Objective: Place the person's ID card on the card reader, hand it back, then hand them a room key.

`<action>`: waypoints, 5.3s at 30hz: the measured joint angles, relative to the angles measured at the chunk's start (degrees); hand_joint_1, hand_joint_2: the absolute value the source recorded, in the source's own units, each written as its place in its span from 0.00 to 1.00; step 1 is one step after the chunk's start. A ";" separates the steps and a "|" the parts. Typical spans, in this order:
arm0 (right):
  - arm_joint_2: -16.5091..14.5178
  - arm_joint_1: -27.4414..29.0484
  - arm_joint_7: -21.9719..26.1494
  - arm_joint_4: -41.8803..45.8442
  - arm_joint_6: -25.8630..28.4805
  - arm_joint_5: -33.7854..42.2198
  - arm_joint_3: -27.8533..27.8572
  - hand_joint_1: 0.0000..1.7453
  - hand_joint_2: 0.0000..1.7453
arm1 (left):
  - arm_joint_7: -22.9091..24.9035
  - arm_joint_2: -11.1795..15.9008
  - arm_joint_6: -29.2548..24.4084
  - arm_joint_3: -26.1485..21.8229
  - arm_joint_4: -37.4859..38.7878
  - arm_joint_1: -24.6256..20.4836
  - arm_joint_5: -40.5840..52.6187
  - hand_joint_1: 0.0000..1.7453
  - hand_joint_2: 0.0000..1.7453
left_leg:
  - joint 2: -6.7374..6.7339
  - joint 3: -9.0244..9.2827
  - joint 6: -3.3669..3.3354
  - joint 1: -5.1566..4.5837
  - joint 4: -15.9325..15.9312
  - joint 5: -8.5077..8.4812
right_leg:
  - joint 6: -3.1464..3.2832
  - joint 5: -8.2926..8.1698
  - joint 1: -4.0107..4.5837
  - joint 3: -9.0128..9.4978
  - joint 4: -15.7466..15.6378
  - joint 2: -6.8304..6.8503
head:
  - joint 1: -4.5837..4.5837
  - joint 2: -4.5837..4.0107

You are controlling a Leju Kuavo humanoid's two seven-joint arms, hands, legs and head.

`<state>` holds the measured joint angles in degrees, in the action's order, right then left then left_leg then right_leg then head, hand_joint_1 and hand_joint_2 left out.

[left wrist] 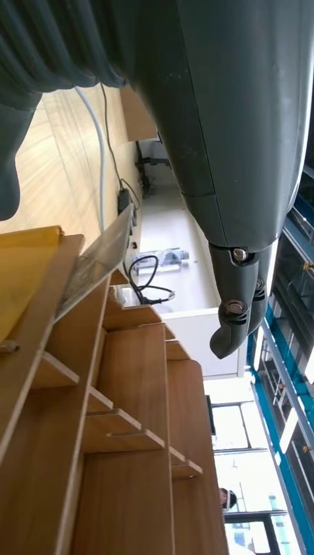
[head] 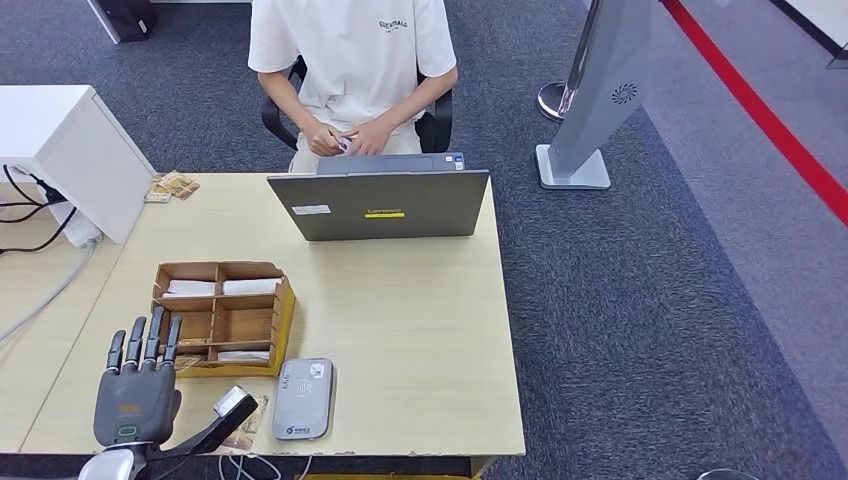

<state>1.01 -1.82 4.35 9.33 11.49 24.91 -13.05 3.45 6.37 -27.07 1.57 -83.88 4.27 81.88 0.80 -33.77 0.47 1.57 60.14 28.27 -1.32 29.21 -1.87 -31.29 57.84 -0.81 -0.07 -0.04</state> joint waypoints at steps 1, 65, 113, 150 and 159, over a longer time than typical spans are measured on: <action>0.00 0.01 -0.01 0.00 0.02 -0.03 0.00 0.00 1.00 | -0.04 -0.05 0.39 0.01 0.13 0.12 -0.16 0.00 1.00 | 0.00 0.00 0.00 0.00 0.00 0.00 | 0.00 0.00 0.00 0.00 0.00 -0.01 | -0.01 0.00; -0.36 0.28 -2.41 -0.21 1.08 -0.51 -0.87 0.00 1.00 | -2.02 1.59 9.70 3.13 -6.54 2.54 -0.79 1.00 1.00 | -0.01 0.04 0.00 0.01 0.00 -0.01 | 0.01 -0.02 0.01 0.00 0.00 -0.01 | -0.01 0.00; -1.20 -0.37 -7.31 -0.37 -1.75 -5.99 -7.28 0.00 1.00 | 0.31 3.81 -1.18 13.62 19.83 -38.29 3.44 1.00 1.00 | -0.03 0.04 0.01 0.01 0.02 -0.15 | 0.00 -0.13 0.01 -0.02 0.04 -0.07 | -0.01 0.00; -1.58 0.28 -7.41 -0.43 0.57 -2.18 -7.74 0.00 1.00 | -0.14 4.65 7.87 13.43 6.90 -23.79 -1.19 0.00 1.00 | -0.11 -0.14 0.03 0.00 -0.04 -0.21 | -0.03 -0.15 -0.01 -0.17 0.05 -0.15 | -0.01 0.00; -1.64 0.92 -6.94 -0.63 1.91 -0.27 -6.44 0.00 1.00 | -0.07 6.90 4.42 6.61 -13.42 -1.34 2.51 0.00 1.00 | -0.12 -0.17 0.07 0.00 -0.07 -0.09 | 0.04 -0.05 -0.01 -0.24 0.02 -0.10 | -0.01 0.00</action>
<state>-0.64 -0.90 -2.59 8.70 13.40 24.63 -19.49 3.38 13.27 -22.65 8.18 -97.30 2.92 84.39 0.68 -33.94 0.55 1.57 60.07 28.17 -1.28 29.16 -1.87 -31.53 57.86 -0.91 -0.08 -0.04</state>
